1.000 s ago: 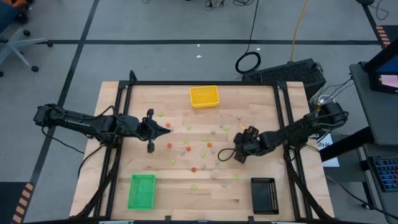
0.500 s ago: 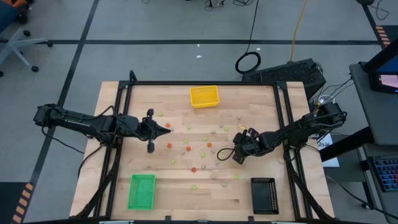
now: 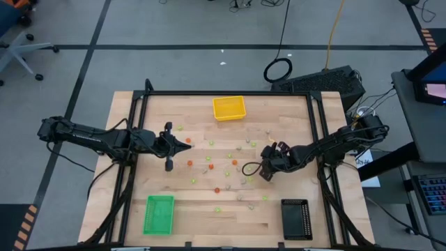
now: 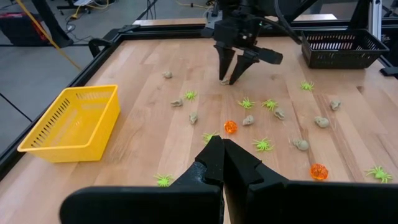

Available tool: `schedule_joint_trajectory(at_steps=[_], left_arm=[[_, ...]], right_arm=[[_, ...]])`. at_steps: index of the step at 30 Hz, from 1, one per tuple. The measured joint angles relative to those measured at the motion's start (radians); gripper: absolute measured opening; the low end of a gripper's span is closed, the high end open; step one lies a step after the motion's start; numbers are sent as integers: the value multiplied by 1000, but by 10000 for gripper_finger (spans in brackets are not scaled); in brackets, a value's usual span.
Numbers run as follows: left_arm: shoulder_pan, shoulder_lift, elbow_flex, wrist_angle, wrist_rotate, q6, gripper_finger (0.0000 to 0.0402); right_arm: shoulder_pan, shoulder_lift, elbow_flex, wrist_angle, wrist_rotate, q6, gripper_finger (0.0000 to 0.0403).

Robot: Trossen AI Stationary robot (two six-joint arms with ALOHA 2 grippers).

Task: Sort Halloween decoration
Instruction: Put the white skull toy into the green bin

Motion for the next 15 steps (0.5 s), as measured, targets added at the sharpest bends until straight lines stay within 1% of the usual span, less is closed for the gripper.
schedule_joint_trajectory(at_steps=[4, 7, 10, 15], left_arm=[[0, 0, 0, 0, 0, 0, 0], [0, 0, 0, 0, 0, 0, 0], [0, 0, 0, 0, 0, 0, 0], [0, 0, 0, 0, 0, 0, 0]], right_arm=[[-3, 0, -1, 10, -3, -11, 124], [-5, 0, -1, 21, -16, -29, 117], [-7, 0, -1, 24, -27, -33, 98], [-7, -1, -1, 26, -29, -33, 48]])
